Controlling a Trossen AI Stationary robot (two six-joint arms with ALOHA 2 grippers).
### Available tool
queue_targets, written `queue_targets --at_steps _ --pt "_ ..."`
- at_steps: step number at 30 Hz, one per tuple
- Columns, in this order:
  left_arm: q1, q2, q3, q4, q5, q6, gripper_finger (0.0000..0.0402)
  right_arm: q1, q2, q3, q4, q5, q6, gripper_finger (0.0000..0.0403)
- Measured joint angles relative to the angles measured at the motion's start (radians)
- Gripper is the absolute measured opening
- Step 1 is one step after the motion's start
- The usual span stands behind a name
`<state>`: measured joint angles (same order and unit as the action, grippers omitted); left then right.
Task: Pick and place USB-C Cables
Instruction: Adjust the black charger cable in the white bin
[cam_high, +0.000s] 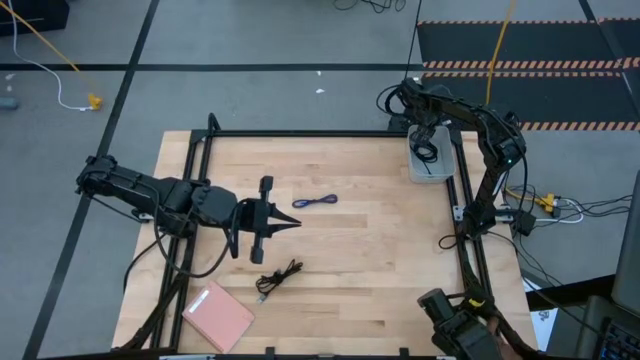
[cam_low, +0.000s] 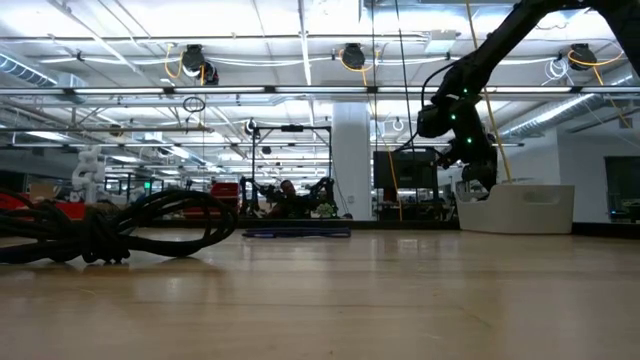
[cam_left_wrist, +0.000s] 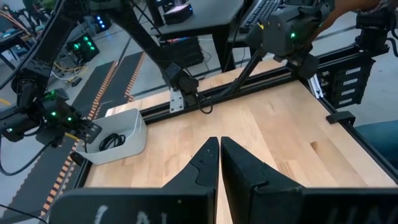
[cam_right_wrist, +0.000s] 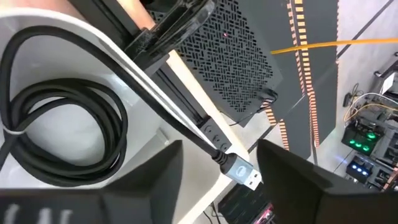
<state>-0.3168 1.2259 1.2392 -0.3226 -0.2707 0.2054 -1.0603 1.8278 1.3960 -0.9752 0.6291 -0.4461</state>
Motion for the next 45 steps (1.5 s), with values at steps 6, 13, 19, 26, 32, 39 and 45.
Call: queue_targets --at_steps 6,13,19,26,32,39,45 --pt "0.000 0.000 0.000 0.000 0.000 0.002 0.0021 0.000 0.002 0.000 -0.019 -0.035 -0.015 0.0210" --pt "-0.002 0.000 0.000 -0.001 0.008 0.001 0.0021 0.000 0.007 0.000 -0.033 -0.055 -0.022 0.0179" --pt "-0.022 0.000 0.000 -0.002 0.008 0.003 0.0021 0.000 0.010 0.000 -0.037 -0.053 -0.018 0.0163" --pt "-0.032 0.000 0.000 -0.001 0.008 0.007 0.0021 0.002 0.073 0.001 -0.063 0.027 0.002 0.0162" --pt "-0.032 0.000 0.000 -0.001 0.008 0.007 0.0021 0.002 0.070 0.001 -0.061 0.030 0.008 0.0148" --pt "-0.032 0.000 0.000 -0.001 0.008 0.010 0.0021 0.009 0.052 0.001 -0.058 0.035 0.015 0.0081" --pt "-0.032 0.000 0.000 -0.001 0.008 0.010 0.0021 0.009 0.051 -0.015 -0.071 0.054 0.019 0.0028"
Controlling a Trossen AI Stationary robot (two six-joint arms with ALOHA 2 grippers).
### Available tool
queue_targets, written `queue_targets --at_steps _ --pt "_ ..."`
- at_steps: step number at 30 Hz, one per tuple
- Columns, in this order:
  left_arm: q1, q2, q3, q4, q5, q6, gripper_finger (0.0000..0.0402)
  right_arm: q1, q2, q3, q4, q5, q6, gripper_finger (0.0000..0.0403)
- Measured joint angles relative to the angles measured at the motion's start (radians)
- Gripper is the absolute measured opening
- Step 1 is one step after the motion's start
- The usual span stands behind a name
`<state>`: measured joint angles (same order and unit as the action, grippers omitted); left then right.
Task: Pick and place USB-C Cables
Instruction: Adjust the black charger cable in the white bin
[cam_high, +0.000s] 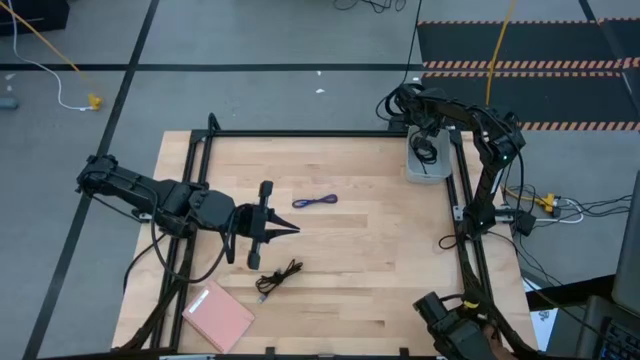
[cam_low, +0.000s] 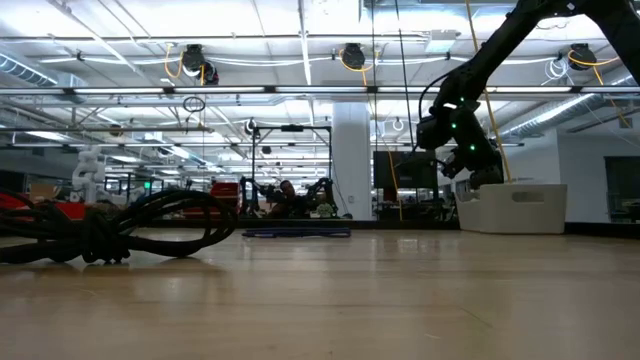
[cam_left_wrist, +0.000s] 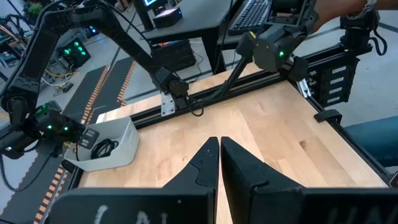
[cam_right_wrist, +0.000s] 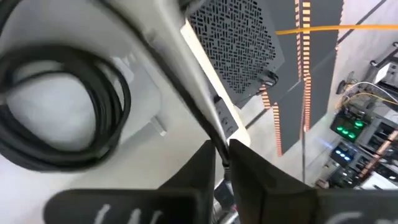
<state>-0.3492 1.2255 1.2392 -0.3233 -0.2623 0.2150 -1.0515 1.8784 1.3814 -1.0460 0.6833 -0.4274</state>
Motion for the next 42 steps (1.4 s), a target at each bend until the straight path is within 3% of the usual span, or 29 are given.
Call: queue_targets --at_steps 10,13,20,42 --pt "0.000 0.000 0.000 0.000 0.000 -0.002 0.0021 0.013 0.000 -0.039 0.035 -0.001 0.007 0.0089" --pt "0.000 0.000 0.000 0.000 0.000 -0.003 0.0021 0.013 0.001 -0.039 0.041 0.010 0.005 0.0078" --pt "0.000 0.000 0.000 0.000 0.000 -0.002 0.0021 0.026 -0.005 -0.040 0.032 0.044 -0.015 0.0008" --pt "0.000 0.000 0.000 0.003 0.000 0.010 0.0021 0.039 -0.006 -0.040 -0.019 0.079 -0.003 0.0024"
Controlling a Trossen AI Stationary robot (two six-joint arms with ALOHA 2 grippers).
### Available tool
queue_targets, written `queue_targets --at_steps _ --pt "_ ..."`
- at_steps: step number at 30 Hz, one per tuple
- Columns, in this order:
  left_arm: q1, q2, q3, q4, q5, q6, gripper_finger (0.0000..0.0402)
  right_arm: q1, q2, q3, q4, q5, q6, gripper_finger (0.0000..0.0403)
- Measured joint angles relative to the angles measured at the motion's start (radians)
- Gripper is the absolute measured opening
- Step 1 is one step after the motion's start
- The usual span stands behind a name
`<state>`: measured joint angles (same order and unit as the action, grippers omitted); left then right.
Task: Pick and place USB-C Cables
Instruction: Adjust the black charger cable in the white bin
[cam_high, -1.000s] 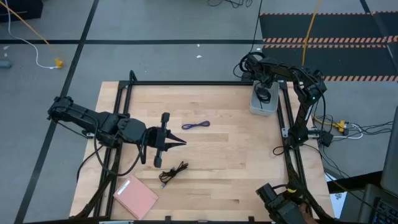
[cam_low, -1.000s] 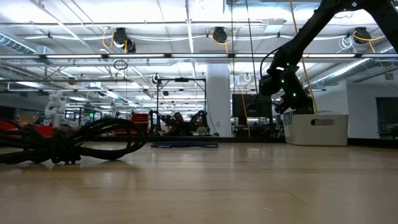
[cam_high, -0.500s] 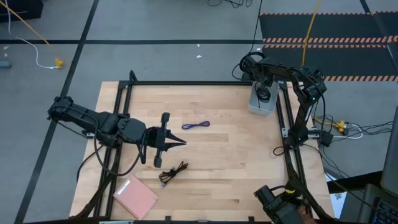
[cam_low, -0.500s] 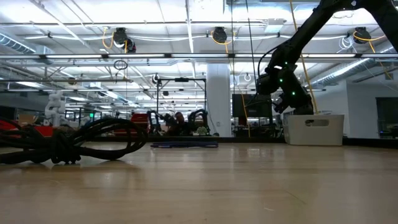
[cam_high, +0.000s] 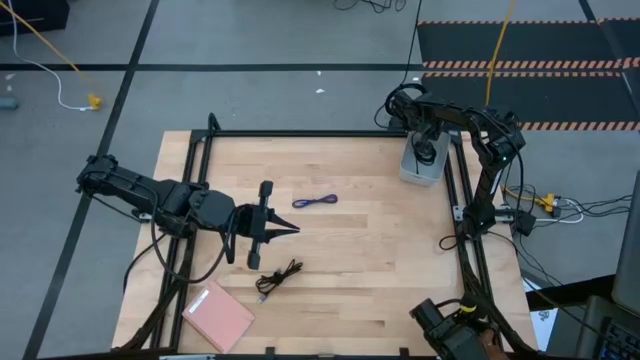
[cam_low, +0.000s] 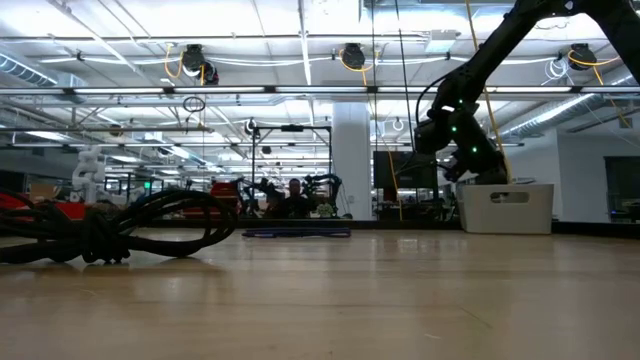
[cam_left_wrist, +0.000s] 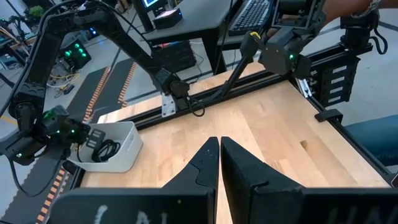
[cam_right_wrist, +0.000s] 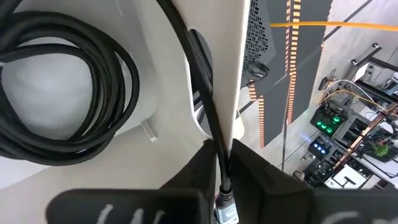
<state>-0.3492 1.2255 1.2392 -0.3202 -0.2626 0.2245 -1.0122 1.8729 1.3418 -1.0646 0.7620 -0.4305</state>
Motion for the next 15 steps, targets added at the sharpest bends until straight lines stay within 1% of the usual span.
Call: queue_targets --at_steps 3,9,12,15 --pt "0.000 0.000 0.000 0.000 0.000 0.001 0.0021 0.000 0.000 0.000 -0.003 0.000 0.002 0.0036" --pt "0.000 0.000 0.000 0.000 0.000 0.003 0.0021 0.000 0.000 0.000 -0.003 0.007 0.008 0.0076" --pt "0.000 0.000 0.000 0.000 0.000 0.007 0.0021 0.000 0.000 0.001 -0.013 0.027 0.016 0.0076" --pt "0.000 0.000 0.000 0.001 0.000 0.008 0.0021 0.000 0.000 0.001 -0.017 0.023 0.018 0.0058"
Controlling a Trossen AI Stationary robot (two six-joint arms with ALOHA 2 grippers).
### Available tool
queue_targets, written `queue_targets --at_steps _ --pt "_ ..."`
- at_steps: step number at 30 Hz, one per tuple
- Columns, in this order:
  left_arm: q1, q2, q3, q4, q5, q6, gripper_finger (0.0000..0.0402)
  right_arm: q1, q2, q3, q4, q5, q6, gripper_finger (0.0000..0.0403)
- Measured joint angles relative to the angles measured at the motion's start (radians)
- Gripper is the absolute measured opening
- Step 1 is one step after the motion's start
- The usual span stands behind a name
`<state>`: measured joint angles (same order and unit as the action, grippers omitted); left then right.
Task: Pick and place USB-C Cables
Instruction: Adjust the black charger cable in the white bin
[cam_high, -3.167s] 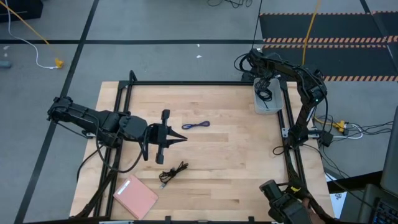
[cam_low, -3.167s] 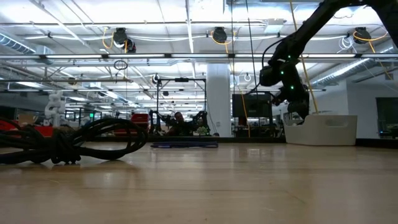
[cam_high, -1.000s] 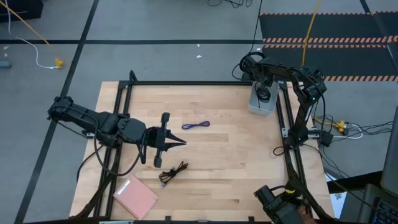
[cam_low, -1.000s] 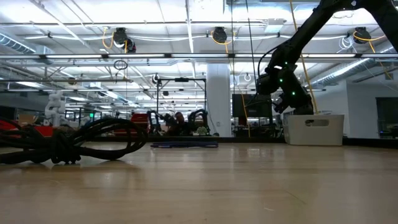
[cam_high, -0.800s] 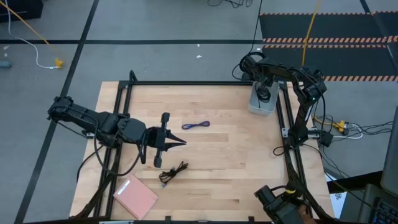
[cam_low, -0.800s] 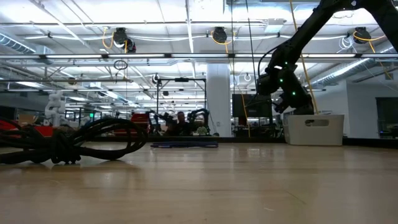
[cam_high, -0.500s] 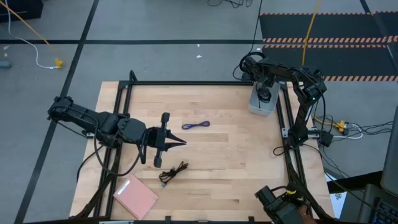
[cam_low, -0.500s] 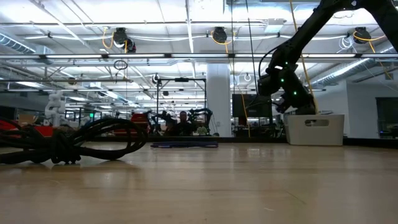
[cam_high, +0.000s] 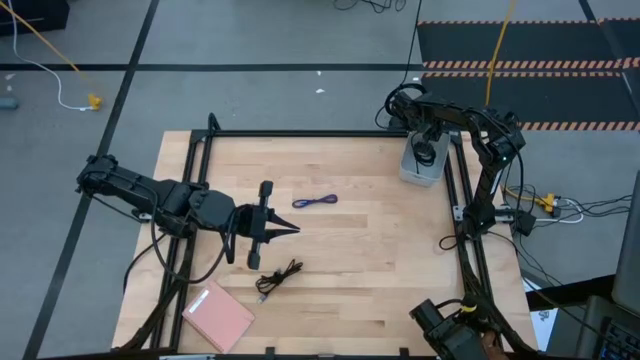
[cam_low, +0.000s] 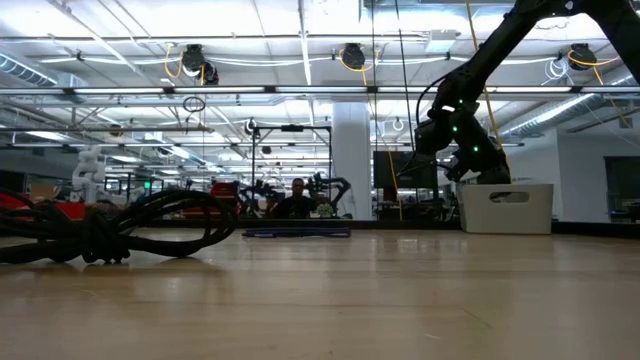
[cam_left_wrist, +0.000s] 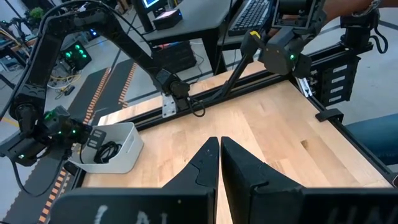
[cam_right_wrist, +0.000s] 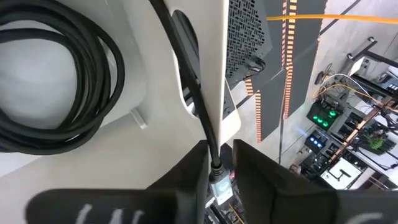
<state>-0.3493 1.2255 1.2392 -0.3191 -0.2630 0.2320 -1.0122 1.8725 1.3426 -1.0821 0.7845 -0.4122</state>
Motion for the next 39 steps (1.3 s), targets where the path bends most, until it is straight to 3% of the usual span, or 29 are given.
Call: queue_targets --at_steps 10,31,39 --pt "0.000 0.000 0.000 0.002 0.000 0.000 0.0021 0.000 -0.002 0.002 -0.003 -0.039 0.007 0.0003" --pt "0.000 0.000 0.000 0.002 -0.001 0.017 0.0021 0.069 -0.041 0.000 -0.012 -0.079 0.041 0.0004" --pt "0.000 0.000 0.000 0.003 -0.011 0.018 0.0021 0.072 -0.085 0.000 -0.029 -0.206 0.087 0.0004"
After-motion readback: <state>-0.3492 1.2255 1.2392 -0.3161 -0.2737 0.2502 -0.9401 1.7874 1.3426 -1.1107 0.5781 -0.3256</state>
